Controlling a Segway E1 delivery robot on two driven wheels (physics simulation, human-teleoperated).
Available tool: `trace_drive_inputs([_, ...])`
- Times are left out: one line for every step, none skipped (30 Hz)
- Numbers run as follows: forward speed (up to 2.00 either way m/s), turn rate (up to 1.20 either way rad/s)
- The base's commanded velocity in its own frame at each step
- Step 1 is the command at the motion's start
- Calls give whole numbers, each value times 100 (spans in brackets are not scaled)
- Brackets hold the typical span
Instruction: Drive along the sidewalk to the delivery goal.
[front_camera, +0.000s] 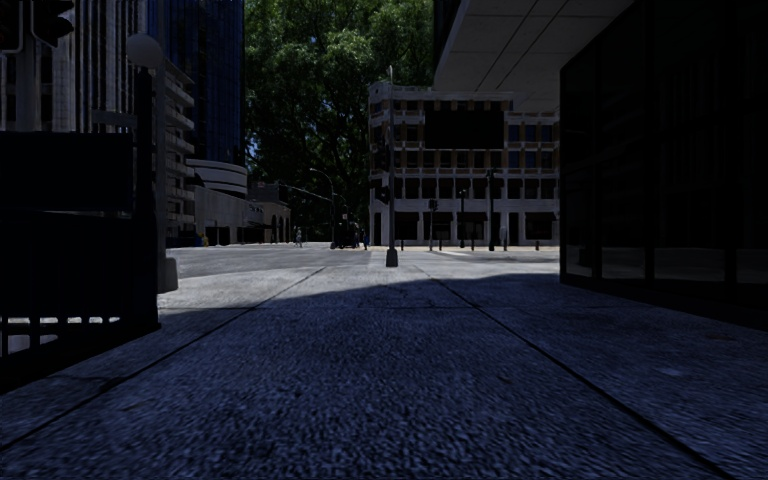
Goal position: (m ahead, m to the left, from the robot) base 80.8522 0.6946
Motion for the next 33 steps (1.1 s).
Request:
trace_drive_inputs([200,0])
trace_drive_inputs([200,0])
trace_drive_inputs([200,0])
trace_drive_inputs([200,0])
trace_drive_inputs([200,0])
trace_drive_inputs([200,0])
trace_drive_inputs([200,0])
trace_drive_inputs([200,0])
trace_drive_inputs([200,0])
trace_drive_inputs([200,0])
trace_drive_inputs([200,0])
trace_drive_inputs([200,0])
trace_drive_inputs([200,0])
trace_drive_inputs([200,0])
trace_drive_inputs([200,0])
trace_drive_inputs([200,0])
trace_drive_inputs([200,0])
trace_drive_inputs([200,0])
trace_drive_inputs([200,0])
trace_drive_inputs([200,-21])
trace_drive_inputs([200,-29])
trace_drive_inputs([200,-29])
trace_drive_inputs([200,-32])
trace_drive_inputs([200,-32])
trace_drive_inputs([200,-33])
trace_drive_inputs([200,-33])
trace_drive_inputs([200,-33])
trace_drive_inputs([200,-33])
trace_drive_inputs([200,-33])
trace_drive_inputs([200,-32])
trace_drive_inputs([200,-11])
trace_drive_inputs([200,-3])
trace_drive_inputs([200,-3])
